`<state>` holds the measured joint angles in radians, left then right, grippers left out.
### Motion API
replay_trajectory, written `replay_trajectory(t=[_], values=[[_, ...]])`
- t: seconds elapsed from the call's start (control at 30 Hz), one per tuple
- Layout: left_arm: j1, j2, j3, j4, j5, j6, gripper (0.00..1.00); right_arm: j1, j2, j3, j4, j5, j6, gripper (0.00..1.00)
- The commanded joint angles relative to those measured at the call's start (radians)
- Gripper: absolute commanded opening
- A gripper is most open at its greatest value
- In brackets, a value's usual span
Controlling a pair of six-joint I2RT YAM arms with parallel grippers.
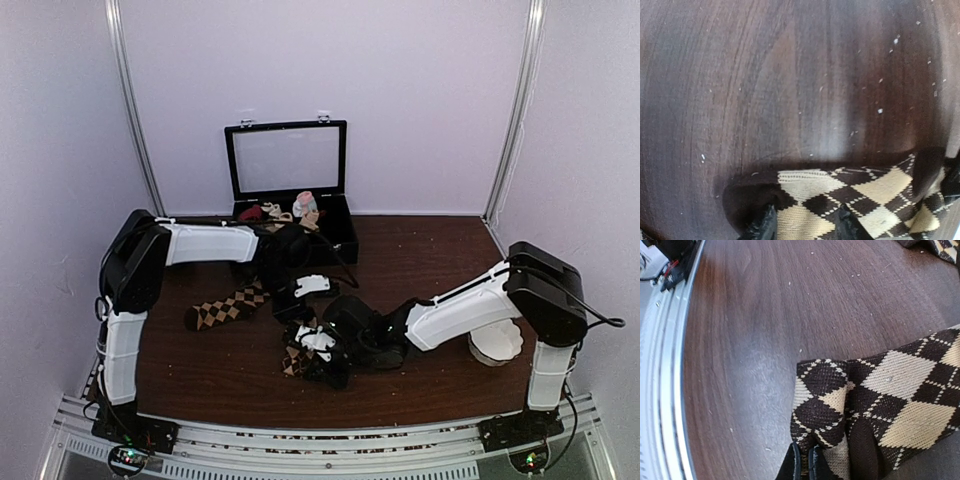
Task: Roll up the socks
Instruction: Roll the sock at the center of the board.
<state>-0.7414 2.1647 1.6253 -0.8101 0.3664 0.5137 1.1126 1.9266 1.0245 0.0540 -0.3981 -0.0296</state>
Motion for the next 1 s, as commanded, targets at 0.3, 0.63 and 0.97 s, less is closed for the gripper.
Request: replay_trajectory(t=[0.3,0.63,0.97], values=[[0.143,-0.388,-0.185,0.166,0.256,0.075,0.47,-0.137,0.208,-0.012,-0.134,-0.288,0.396,0.0],[0.041,-0.538,-0.468,0.065,0.231,0.342,0.43,-0.205,0.307,-0.071,0.199,-0.489,0.822,0.0],[-0.176,-0.441,-0.549,0.245,-0.068,0.292,0.39,-0.215,0.331,-0.067,0.284,-0.505,0.931,0.0]])
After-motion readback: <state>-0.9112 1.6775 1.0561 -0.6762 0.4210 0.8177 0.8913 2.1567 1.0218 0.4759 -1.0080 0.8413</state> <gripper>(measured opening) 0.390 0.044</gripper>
